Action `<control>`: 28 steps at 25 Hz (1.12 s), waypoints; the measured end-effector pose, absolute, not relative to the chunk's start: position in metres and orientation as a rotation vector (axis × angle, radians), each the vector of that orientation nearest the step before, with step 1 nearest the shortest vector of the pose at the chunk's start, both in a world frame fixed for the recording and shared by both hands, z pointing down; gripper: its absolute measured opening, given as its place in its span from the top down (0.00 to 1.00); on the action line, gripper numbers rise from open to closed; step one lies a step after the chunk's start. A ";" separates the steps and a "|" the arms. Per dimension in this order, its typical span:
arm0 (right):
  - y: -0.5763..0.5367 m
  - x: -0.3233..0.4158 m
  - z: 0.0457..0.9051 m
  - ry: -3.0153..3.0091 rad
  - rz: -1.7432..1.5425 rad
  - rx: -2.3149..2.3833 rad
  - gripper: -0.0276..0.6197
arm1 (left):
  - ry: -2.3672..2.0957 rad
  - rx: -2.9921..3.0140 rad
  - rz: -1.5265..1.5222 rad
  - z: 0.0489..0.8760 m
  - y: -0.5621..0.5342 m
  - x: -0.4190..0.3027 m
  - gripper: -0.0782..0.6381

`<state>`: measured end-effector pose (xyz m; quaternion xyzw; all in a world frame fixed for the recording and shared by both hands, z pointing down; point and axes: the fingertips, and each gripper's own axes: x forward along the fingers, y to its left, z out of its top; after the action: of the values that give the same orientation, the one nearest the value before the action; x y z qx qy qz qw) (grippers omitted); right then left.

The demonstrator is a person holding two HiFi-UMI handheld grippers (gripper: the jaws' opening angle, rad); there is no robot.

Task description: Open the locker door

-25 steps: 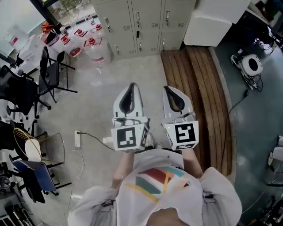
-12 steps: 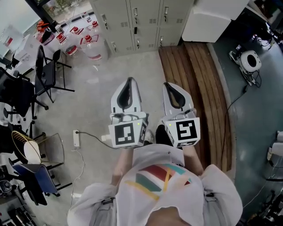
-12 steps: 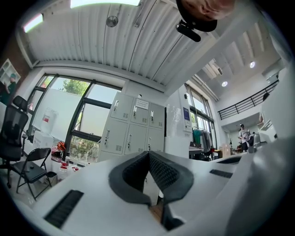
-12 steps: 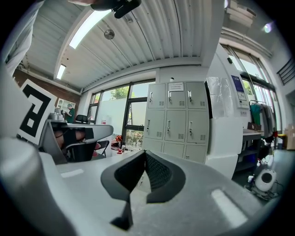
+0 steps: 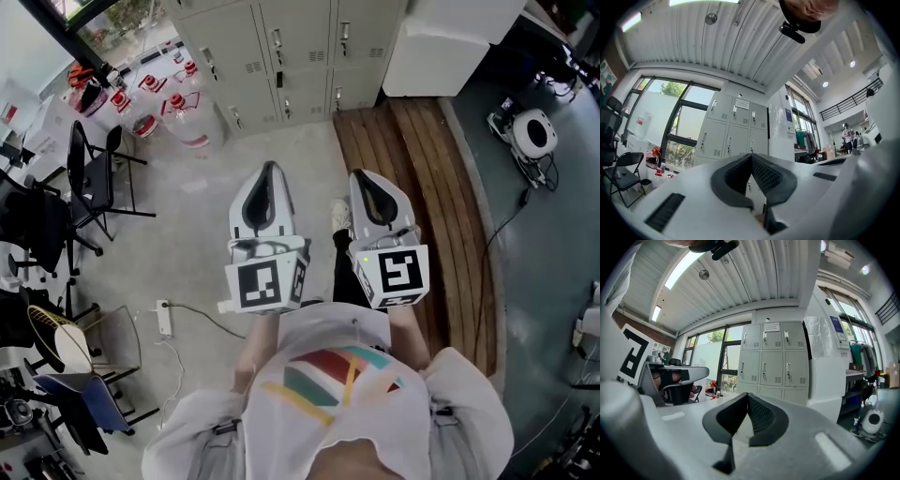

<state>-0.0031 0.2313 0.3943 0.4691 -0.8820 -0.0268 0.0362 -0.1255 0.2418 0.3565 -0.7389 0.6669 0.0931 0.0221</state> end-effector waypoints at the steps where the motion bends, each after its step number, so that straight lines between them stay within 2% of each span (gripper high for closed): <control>1: 0.218 -0.005 0.397 -2.719 -0.088 1.430 0.95 | 2.073 -2.277 0.291 0.360 0.229 -0.126 0.87; 18: -0.118 -0.011 0.358 -2.793 -0.192 1.265 0.95 | 2.241 -1.994 0.399 0.318 -0.097 -0.154 0.87; 28: -0.202 -0.016 0.340 -2.786 -0.248 1.287 0.95 | 2.251 -2.163 0.295 0.334 -0.185 -0.141 0.87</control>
<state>-0.0156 -0.2023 0.3397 0.4178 -0.9044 -0.0806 0.0313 -0.1406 -0.1849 0.3344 -0.6899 0.7178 0.0939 0.0029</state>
